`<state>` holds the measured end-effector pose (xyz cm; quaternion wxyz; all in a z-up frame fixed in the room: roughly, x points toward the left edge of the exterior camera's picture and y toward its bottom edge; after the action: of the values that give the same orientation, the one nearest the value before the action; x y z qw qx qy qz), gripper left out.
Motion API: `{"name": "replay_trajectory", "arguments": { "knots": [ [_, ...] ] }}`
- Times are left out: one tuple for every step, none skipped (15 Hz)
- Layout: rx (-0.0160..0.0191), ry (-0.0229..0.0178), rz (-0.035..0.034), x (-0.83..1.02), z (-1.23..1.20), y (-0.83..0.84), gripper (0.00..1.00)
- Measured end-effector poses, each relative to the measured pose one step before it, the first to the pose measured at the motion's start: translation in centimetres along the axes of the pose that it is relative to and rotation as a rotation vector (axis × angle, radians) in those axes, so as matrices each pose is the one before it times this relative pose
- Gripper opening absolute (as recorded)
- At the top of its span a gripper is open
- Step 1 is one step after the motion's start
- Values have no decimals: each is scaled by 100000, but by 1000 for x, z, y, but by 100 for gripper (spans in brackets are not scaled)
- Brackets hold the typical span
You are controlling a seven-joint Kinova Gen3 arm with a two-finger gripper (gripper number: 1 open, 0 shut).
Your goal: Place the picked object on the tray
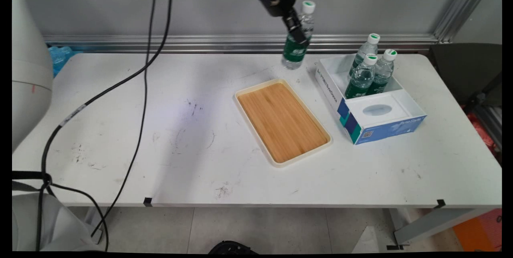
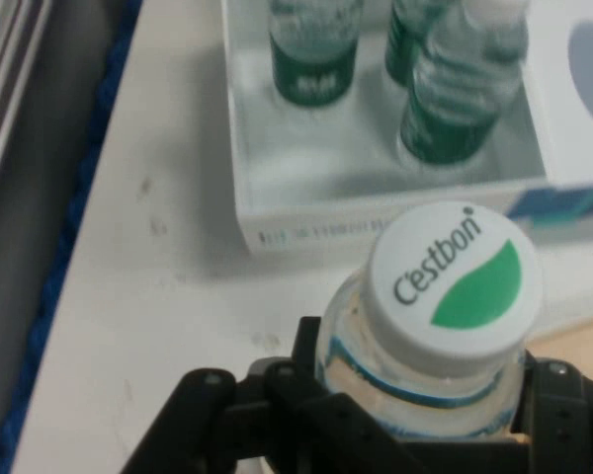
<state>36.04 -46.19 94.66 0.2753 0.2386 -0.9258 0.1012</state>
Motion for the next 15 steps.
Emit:
{"name": "replay_trajectory", "arguments": {
  "knots": [
    [-230, -444, 242, -569, -156, 156, 0],
    [-358, -453, 352, -777, -83, 239, 0],
    [-300, -342, 316, -822, 1, 267, 0],
    [-97, -7, 111, -713, 218, 219, 0],
    [74, 38, -152, -605, 338, 182, 0],
    [122, 8, -258, -425, 254, 119, 0],
    [205, 43, -403, -587, 472, 147, 0],
    [267, 194, -502, -666, 722, 189, 0],
    [228, 148, -534, -576, 639, 141, 0],
    [126, 154, -362, -361, 486, 89, 0],
    [88, 80, -287, -294, 381, 63, 0],
    [84, 105, -368, -382, 579, 111, 0],
    [34, 95, -322, -362, 679, 97, 0],
    [187, 61, -445, -438, 554, 67, 0],
    [120, 52, -225, -325, 537, 29, 0]
  ]
}}
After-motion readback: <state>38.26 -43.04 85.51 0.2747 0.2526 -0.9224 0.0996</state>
